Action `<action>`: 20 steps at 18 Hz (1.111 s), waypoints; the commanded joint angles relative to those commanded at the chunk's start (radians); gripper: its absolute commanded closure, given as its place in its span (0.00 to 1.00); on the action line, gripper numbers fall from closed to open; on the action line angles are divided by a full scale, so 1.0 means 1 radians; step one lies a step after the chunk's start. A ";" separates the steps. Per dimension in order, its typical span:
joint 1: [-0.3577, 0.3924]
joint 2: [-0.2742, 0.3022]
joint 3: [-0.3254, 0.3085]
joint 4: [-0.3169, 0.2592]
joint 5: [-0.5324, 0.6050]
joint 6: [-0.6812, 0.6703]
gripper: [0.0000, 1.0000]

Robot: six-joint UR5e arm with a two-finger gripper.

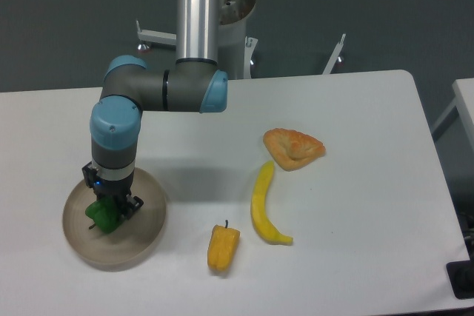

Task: Place the green pepper on the plate
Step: 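Lower the green pepper onto the plate and open the gripper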

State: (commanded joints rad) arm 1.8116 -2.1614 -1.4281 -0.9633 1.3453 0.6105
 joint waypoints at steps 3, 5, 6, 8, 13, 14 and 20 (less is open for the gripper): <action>0.000 0.000 -0.002 -0.002 0.000 0.000 0.56; 0.000 0.000 -0.002 -0.002 0.000 0.002 0.31; 0.000 0.002 -0.002 -0.002 0.000 0.002 0.23; 0.000 0.003 -0.002 -0.003 0.000 -0.003 0.06; 0.006 0.018 -0.002 -0.006 -0.003 -0.008 0.00; 0.012 0.029 -0.002 -0.006 -0.002 -0.009 0.00; 0.132 0.100 0.000 -0.011 0.006 0.005 0.00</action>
State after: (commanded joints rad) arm 1.9433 -2.0618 -1.4281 -0.9741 1.3514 0.6151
